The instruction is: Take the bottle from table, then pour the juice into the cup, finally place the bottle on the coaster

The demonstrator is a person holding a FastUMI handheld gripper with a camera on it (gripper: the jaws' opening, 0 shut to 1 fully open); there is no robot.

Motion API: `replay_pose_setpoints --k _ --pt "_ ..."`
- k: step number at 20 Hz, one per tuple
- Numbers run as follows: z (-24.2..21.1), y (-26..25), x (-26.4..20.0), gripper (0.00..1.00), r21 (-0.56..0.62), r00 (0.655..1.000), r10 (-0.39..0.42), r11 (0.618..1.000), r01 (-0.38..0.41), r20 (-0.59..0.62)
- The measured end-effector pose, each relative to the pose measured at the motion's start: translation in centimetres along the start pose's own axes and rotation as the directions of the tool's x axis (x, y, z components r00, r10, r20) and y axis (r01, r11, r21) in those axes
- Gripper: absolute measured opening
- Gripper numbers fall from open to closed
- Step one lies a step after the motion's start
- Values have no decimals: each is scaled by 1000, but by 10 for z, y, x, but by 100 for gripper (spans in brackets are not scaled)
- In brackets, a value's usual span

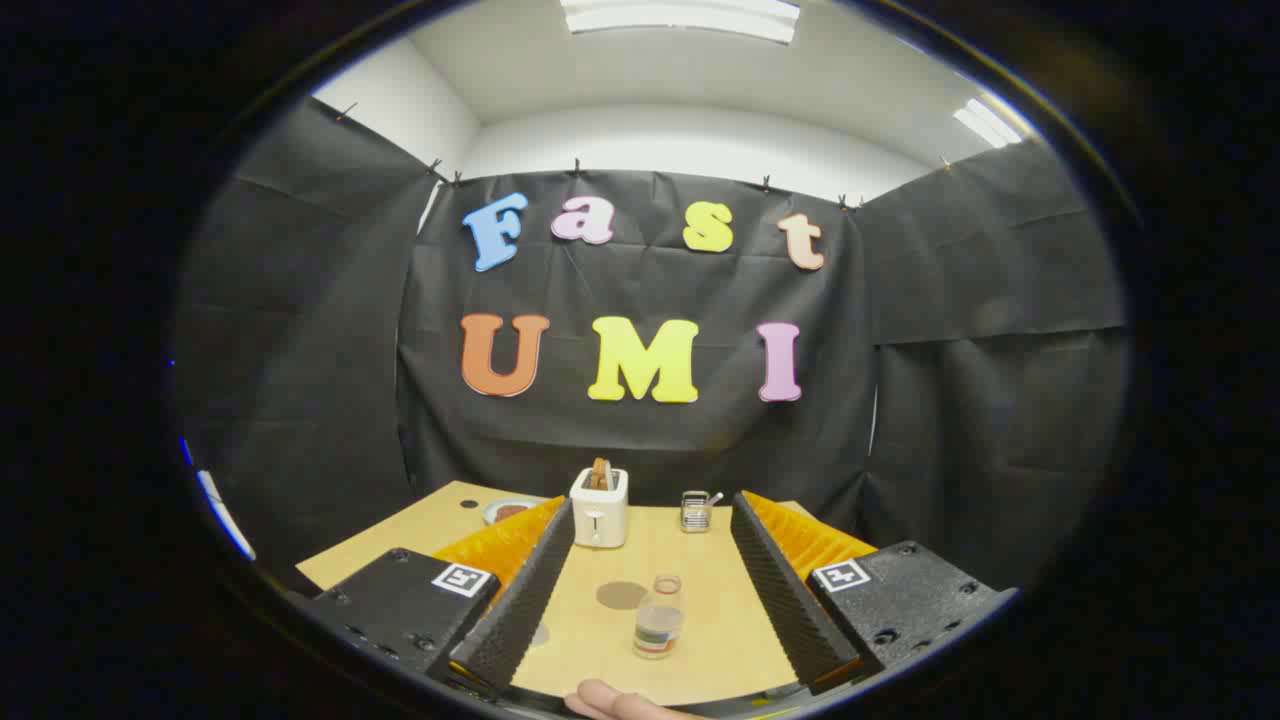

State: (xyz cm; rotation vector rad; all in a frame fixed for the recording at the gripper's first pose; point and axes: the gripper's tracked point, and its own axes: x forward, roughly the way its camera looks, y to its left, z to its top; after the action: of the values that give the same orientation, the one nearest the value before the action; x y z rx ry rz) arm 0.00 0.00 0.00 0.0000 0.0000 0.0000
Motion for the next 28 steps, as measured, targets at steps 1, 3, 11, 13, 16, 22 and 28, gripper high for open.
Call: replay_pose_setpoints --k 1,3,11,13,16,22,28 --pt "1 0 0 100 1 1000 0 1000 0 3" --pt "3 -2 1 100 7 1000 -7 1000 7 7" --pt "6 -7 2 100 9 999 -32 999 32 17" --pt "4 -7 4 100 19 999 -32 999 32 12" --pt "4 -7 4 100 24 1000 -28 999 28 5" --pt "6 -11 4 100 10 999 -34 999 34 17" --pt "-4 -19 10 100 35 999 -38 999 38 6"
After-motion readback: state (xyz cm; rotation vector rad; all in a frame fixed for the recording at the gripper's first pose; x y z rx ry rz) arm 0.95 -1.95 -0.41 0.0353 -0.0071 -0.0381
